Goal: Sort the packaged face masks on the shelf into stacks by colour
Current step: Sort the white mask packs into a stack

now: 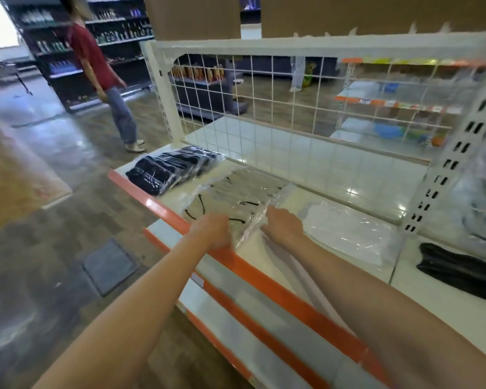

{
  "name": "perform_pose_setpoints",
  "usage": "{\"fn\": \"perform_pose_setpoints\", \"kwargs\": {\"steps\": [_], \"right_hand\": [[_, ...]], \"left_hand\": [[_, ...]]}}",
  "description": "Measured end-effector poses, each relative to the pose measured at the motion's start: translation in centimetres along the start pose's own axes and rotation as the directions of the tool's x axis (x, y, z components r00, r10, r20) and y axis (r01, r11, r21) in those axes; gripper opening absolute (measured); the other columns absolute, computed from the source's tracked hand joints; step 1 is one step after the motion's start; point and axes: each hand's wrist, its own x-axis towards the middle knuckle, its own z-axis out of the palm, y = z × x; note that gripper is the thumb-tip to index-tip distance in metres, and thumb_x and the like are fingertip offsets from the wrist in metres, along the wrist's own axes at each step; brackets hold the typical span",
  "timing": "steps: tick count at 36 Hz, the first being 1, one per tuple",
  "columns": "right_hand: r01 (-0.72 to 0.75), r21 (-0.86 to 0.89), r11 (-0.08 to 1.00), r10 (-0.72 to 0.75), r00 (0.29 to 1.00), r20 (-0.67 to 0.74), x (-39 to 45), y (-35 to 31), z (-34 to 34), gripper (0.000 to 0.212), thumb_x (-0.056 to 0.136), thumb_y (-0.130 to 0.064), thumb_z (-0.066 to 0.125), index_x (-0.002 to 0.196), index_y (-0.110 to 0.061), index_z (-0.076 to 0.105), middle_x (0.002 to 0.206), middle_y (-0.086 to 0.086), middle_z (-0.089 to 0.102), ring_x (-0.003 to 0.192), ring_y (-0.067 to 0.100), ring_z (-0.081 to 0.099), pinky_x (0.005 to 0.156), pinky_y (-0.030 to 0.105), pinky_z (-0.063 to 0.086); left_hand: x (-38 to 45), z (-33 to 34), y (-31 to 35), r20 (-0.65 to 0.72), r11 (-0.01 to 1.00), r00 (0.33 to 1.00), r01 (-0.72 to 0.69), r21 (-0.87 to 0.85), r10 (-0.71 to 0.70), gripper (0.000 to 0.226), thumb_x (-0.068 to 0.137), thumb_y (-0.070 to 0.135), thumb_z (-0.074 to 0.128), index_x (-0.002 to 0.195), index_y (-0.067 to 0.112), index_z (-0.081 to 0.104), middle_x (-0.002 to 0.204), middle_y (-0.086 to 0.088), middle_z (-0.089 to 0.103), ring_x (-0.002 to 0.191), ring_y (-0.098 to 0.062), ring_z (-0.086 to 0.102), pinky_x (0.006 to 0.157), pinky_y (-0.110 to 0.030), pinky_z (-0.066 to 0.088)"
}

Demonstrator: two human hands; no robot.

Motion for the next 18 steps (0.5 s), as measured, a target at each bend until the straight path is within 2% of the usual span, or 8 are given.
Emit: {"fn": "perform_pose_setpoints", "kwargs": {"steps": [2, 4, 7, 9, 13, 18], "right_hand": [[0.009, -0.076, 0.997, -0.009, 1.0, 0.003, -1.0, 1.5, -0.8, 0.031, 0.094, -0.013, 0.041, 0.124, -0.011, 0.046, 0.114, 0.009, 0.058, 0.101, 0.029, 0.057, 0.069, 0.031, 0.039], [0.004, -0.151, 0.989, -0.002, 1.0, 0.011, -2.1, 3.1, -1.6, 0.029, 0.094, -0.013, 0.042, 0.122, -0.011, 0.045, 0.116, 0.01, 0.057, 0.102, 0.028, 0.056, 0.069, 0.031, 0.038], [-0.028, -0.211, 0.977, 0.028, 1.0, -0.004, -4.2, 5.8, -3.1, 0.031, 0.092, -0.012, 0.042, 0.123, -0.01, 0.045, 0.116, 0.009, 0.057, 0.103, 0.028, 0.056, 0.07, 0.031, 0.037], [-0.043, -0.249, 0.967, 0.042, 0.999, -0.01, -5.8, 7.8, -4.1, 0.032, 0.092, -0.01, 0.041, 0.124, -0.008, 0.045, 0.115, 0.009, 0.056, 0.099, 0.027, 0.055, 0.068, 0.031, 0.036], [-0.096, -0.298, 0.95, 0.082, 0.995, -0.056, -9.4, 12.2, -6.2, 0.031, 0.094, -0.012, 0.043, 0.124, -0.008, 0.044, 0.117, 0.011, 0.056, 0.104, 0.028, 0.055, 0.071, 0.033, 0.039], [-0.236, -0.283, 0.929, 0.218, 0.971, -0.097, -14.6, 18.4, -9.0, 0.029, 0.094, -0.014, 0.043, 0.122, -0.01, 0.046, 0.117, 0.011, 0.056, 0.106, 0.029, 0.056, 0.075, 0.035, 0.043]], "left_hand": [[0.0, 0.1, 1.7, -0.006, 0.999, 0.999, -0.034, -0.002, 0.034, 0.015, 0.084, 0.013, 0.051, 0.091, 0.006, 0.062, 0.095, -0.008, 0.063, 0.09, -0.026, 0.062, 0.07, -0.033, 0.049], [0.0, 0.2, 3.4, -0.007, 0.997, 0.997, -0.08, 0.004, 0.08, 0.019, 0.087, 0.017, 0.051, 0.101, 0.009, 0.061, 0.105, -0.006, 0.061, 0.094, -0.024, 0.058, 0.074, -0.032, 0.046], [0.3, 0.8, 6.4, 0.007, 0.986, 0.986, -0.165, -0.002, 0.165, 0.027, 0.091, 0.026, 0.053, 0.112, 0.01, 0.059, 0.119, -0.01, 0.057, 0.108, -0.027, 0.055, 0.091, -0.037, 0.046], [0.3, 1.1, 8.8, 0.01, 0.977, 0.977, -0.215, 0.016, 0.215, 0.031, 0.092, 0.03, 0.052, 0.117, 0.012, 0.057, 0.125, -0.01, 0.055, 0.114, -0.028, 0.052, 0.097, -0.039, 0.044], [-0.6, 1.5, 14.9, -0.015, 0.943, 0.944, -0.328, 0.048, 0.329, 0.032, 0.093, 0.029, 0.05, 0.12, 0.012, 0.057, 0.126, -0.01, 0.054, 0.117, -0.026, 0.051, 0.097, -0.034, 0.043], [-2.2, 2.4, 23.0, 0.016, 0.881, 0.882, -0.472, 0.025, 0.472, 0.031, 0.094, 0.029, 0.05, 0.119, 0.013, 0.057, 0.122, -0.007, 0.055, 0.113, -0.023, 0.052, 0.092, -0.032, 0.043]]}}
